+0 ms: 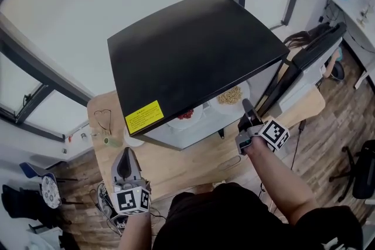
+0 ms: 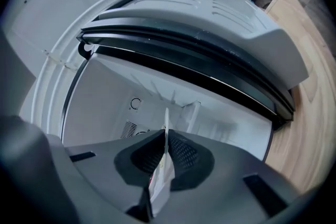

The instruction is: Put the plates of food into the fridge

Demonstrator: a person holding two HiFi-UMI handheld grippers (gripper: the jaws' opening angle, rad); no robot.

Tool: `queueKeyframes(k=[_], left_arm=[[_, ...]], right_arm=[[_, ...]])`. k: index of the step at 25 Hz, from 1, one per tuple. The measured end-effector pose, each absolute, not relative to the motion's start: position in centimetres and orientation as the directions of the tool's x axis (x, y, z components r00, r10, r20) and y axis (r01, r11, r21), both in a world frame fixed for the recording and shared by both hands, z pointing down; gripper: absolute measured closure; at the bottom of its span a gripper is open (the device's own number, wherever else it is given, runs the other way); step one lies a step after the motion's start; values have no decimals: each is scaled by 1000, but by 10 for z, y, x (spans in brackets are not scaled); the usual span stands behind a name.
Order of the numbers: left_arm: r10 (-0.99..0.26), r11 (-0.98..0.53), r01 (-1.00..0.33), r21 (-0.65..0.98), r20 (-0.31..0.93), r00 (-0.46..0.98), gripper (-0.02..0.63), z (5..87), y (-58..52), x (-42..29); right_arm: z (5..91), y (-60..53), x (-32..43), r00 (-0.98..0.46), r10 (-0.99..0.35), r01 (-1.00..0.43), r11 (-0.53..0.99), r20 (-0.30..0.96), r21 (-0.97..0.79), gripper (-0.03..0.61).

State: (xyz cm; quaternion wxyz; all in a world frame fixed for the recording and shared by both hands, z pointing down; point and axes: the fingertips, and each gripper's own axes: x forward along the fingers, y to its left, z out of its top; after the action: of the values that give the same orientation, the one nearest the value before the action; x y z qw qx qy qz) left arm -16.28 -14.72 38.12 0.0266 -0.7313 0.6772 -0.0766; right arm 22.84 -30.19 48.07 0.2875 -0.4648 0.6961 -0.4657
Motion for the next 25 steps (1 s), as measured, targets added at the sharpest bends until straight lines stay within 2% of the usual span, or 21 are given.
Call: queueKeyframes(k=[10, 13, 18, 21, 25], left_arm=[[-995, -34, -989, -144, 95, 20, 609, 387, -147, -170], [-995, -14, -990, -142, 105, -1, 609, 389, -144, -177], [-994, -5, -990, -144, 109, -10, 609, 390, -142, -182], [-995, -10, -990, -143, 102, -5, 609, 390, -141, -181], [-996, -9, -993, -121, 86, -1, 609, 387, -137, -185]], right_arm=[[485, -337, 214, -424, -889, -578, 119, 172, -808, 535], [484, -340, 211, -397, -886, -713, 132, 241, -689, 523], [491, -343, 210, -325, -881, -889, 159, 345, -430, 462], [491, -346, 214, -275, -886, -930, 147, 373, -337, 456], [483, -340, 219, -261, -899, -935, 144, 353, -324, 456]])
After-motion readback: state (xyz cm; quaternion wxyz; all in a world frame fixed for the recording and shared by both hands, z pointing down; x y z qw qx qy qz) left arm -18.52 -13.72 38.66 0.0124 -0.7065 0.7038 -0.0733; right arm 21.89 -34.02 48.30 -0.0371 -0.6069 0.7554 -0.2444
